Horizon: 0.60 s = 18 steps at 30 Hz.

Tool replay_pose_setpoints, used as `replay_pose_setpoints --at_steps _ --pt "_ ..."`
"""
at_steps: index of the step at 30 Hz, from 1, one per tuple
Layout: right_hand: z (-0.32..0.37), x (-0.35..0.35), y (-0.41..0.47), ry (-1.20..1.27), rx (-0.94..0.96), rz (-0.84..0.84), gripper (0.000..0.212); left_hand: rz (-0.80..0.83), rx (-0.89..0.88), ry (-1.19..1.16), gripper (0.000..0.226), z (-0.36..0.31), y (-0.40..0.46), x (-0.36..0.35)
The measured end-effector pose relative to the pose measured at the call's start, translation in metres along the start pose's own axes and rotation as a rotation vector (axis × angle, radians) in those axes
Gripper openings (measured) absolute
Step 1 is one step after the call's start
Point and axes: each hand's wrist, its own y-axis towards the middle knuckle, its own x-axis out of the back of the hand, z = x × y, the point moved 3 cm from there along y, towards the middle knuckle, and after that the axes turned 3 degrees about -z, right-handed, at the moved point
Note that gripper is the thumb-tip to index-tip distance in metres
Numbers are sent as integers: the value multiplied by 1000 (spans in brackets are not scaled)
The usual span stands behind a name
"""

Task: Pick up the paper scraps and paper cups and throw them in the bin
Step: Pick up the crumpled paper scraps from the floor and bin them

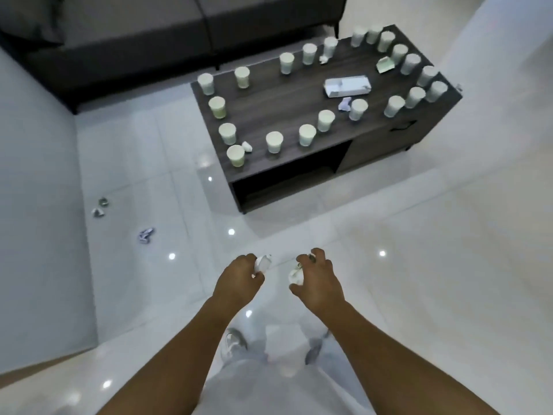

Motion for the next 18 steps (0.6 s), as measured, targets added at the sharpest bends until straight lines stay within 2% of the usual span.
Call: replay_pose_setpoints --at_steps 9,18 --pt "-245 106 -30 135 -286 -143 58 191 -220 59 17 -242 34 -149" --pt "-421 168 -74 321 -600 -321 58 401 -516 241 15 -427 56 -259"
